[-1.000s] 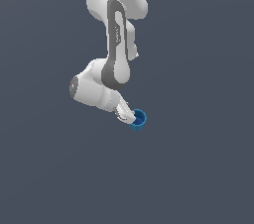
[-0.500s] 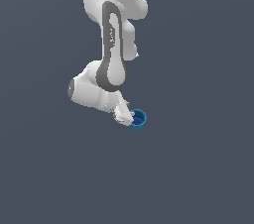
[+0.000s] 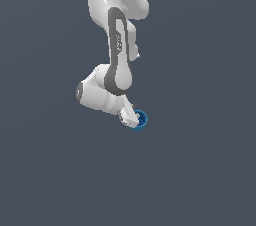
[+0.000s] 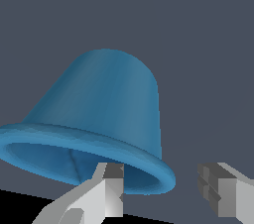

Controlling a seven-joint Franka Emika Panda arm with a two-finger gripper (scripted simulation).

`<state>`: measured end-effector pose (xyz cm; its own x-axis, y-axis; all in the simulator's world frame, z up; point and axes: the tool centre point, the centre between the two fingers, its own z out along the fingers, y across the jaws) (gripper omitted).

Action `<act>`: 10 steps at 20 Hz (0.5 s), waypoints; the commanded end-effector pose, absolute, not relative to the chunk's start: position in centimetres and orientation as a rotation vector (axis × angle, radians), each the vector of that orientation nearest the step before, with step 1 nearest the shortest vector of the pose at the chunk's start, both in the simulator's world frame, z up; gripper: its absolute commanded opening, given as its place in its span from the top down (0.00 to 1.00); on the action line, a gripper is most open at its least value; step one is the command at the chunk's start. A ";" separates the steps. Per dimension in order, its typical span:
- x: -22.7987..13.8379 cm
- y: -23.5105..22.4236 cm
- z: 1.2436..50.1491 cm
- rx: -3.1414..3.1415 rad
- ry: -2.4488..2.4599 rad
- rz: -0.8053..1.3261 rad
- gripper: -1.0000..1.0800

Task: Pick up the object and move it to a goal position.

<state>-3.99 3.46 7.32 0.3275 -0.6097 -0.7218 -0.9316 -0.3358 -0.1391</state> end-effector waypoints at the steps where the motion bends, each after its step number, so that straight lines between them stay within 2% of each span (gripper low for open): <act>1: -4.0 3.7 7.1 -2.050 1.352 0.770 0.38; 2: -4.0 3.7 7.1 -2.050 1.352 0.770 1.00; 10: -4.0 3.7 7.1 -2.050 1.352 0.770 1.00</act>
